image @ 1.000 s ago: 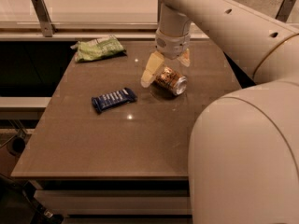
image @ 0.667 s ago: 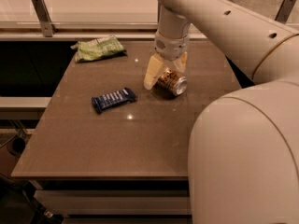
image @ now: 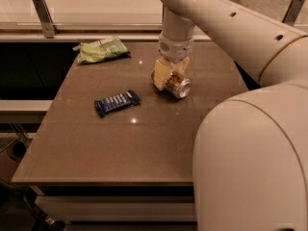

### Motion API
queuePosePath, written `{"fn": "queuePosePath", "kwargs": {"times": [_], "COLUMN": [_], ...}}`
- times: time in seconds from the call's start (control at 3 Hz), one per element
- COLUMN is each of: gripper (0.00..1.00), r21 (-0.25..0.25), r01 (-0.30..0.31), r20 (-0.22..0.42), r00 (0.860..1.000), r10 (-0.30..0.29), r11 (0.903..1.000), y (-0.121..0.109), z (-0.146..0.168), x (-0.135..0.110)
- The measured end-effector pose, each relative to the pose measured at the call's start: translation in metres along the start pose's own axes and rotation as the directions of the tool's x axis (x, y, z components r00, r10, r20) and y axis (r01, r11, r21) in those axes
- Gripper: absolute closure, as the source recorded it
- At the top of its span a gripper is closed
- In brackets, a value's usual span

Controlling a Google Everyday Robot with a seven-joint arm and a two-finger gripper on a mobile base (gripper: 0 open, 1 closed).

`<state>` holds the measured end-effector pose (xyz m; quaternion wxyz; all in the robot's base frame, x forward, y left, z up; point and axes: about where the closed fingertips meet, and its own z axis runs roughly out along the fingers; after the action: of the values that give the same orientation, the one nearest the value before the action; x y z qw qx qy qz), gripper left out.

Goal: Place orange can upright

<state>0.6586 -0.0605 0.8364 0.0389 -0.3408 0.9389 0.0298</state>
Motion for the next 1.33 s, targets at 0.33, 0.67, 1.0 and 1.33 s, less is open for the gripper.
{"fn": "queuePosePath", "kwargs": {"times": [0.33,0.67,1.0,1.33], "gripper": [0.87,1.0,1.0,1.0], "r21": [0.001,0.002,0.002,0.026], "r01": [0.001,0.002,0.002,-0.01], "r20": [0.007,0.012,0.012,0.034], "r00": [1.0,1.0,1.0,0.999], "r10": [-0.001,-0.002,-0.002,0.009], "r11": [1.0,1.0,1.0,0.9996], "y": [0.0,0.0,0.0,-0.003], "z": [0.002,0.004,0.003,-0.009], "x": [-0.003,-0.005,-0.005,0.002]}}
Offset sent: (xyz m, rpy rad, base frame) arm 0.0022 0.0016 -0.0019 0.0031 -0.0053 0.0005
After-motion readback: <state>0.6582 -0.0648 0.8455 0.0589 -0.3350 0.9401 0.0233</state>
